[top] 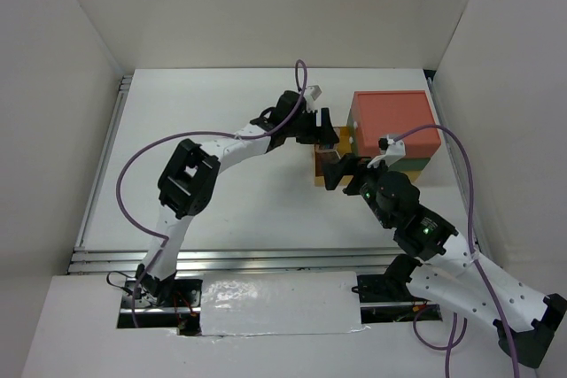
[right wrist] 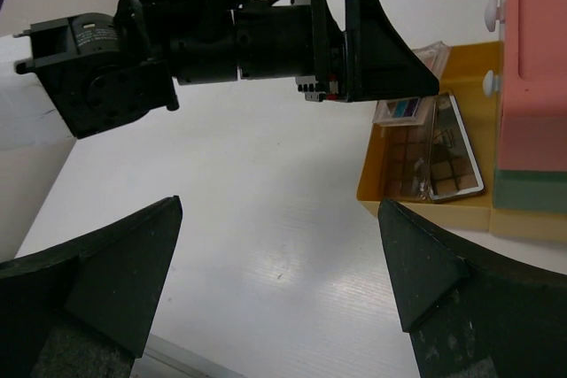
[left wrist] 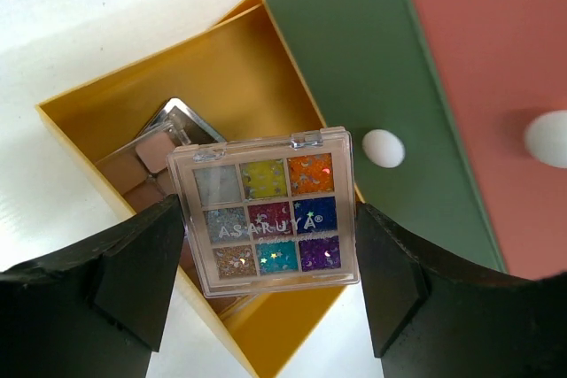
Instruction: Organize the makeup
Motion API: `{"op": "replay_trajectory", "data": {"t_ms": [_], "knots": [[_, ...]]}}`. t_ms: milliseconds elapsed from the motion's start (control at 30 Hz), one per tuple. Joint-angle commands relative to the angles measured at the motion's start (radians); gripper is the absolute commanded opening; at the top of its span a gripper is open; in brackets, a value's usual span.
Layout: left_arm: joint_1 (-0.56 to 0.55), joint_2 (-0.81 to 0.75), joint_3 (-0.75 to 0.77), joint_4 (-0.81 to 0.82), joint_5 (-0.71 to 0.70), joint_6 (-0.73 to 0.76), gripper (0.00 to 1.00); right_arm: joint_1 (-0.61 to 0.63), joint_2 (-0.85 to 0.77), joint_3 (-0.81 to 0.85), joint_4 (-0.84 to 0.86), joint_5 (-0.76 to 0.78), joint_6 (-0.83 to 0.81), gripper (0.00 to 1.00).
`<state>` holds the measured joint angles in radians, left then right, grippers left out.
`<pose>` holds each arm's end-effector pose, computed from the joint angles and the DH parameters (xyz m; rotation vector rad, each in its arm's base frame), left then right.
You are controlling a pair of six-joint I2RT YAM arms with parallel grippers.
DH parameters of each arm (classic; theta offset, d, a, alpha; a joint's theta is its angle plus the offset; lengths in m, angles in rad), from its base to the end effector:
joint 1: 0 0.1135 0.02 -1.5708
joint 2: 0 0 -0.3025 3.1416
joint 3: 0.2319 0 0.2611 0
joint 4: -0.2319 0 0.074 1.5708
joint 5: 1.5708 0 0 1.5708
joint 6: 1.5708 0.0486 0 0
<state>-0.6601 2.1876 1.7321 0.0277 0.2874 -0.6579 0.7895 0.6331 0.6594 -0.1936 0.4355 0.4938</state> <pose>0.4334 -0.3539 0.2523 0.2031 2.1565 -1.0960 0.1167 0.0885 0.3395 0.0650 1.7548 0.5673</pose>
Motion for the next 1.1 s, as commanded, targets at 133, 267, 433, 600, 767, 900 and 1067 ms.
{"op": "replay_trajectory", "data": {"t_ms": [133,267,433,600,767,900,1067], "knots": [[0.001,-0.043,-0.011,0.104,0.001,-0.022,0.99,0.004,-0.009,-0.003,0.049,0.025,0.005,1.0],[0.001,-0.08,-0.026,0.127,0.016,-0.009,0.99,0.004,-0.001,0.002,0.048,0.022,0.003,1.0],[0.001,-0.115,0.0,0.078,-0.03,0.004,0.99,0.004,-0.003,-0.001,0.048,0.023,0.003,1.0],[0.002,-0.199,-0.063,-0.185,-0.429,-0.098,0.99,0.004,-0.01,-0.004,0.051,0.022,0.003,1.0],[0.001,-0.178,-0.063,-0.402,-0.731,-0.183,0.62,0.002,-0.012,-0.007,0.057,0.02,0.009,1.0],[-0.001,-0.054,-0.003,-0.415,-0.631,-0.126,0.1,0.002,-0.032,-0.026,0.069,0.039,0.019,1.0],[-0.015,0.02,0.003,-0.243,-0.365,-0.023,0.14,0.004,-0.076,-0.05,0.088,0.062,0.022,1.0]]}}
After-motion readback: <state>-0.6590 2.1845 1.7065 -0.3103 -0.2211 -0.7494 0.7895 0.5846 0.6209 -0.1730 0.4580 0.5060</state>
